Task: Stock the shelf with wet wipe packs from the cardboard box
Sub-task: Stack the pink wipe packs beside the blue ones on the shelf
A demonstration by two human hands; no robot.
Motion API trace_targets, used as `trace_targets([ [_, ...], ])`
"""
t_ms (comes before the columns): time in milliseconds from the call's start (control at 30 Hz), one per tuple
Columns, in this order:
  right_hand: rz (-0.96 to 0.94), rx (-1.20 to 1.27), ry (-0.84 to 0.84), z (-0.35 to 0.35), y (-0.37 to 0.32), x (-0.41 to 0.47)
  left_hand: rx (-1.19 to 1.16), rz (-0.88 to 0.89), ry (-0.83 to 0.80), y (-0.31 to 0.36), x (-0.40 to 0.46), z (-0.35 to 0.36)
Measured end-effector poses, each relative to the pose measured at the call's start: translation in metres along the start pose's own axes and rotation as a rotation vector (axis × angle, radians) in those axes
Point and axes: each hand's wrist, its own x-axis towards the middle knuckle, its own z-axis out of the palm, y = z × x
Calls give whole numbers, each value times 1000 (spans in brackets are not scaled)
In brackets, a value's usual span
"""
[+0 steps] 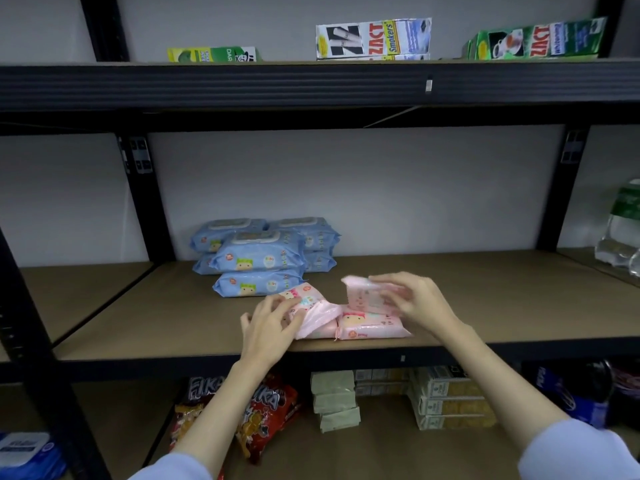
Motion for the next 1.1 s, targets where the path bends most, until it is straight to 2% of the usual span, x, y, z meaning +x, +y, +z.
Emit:
trace_targets([
  [67, 76, 137, -20, -10, -4, 14, -1, -15, -4, 2, 3, 1],
  [133, 151, 246, -122, -15, -2, 24, 1, -20, -2, 2, 4, 3],
  [233, 273, 202, -270, -7, 8, 25, -39, -28, 17, 0, 3, 7],
  [333, 360, 121, -346, 7, 14, 16, -61, -35, 37, 1, 3, 9],
  [500, 412, 65, -345, 10, 12, 12, 16, -8, 39, 4, 2, 8],
  [667, 517, -65, -227, 8, -3, 14, 136, 13, -29, 4, 6, 3],
  [767, 379, -301, -301, 7, -11, 14, 181, 24, -26, 5, 7, 0],
  [833, 296, -161, -425, 7, -10, 9, 192, 47, -8, 5, 7, -2],
  [867, 323, -34, -458, 7, -9, 7, 184, 57, 0, 5, 7, -1],
  [933, 400, 14, -400, 9, -10, 1, 149, 82, 2, 5, 7, 0],
  [1000, 449, -183, -301, 11, -14, 0, 121, 112, -41, 6, 8, 1],
  [1100, 447, -376, -265, 9, -26, 7, 73, 170, -132, 11, 14, -1],
])
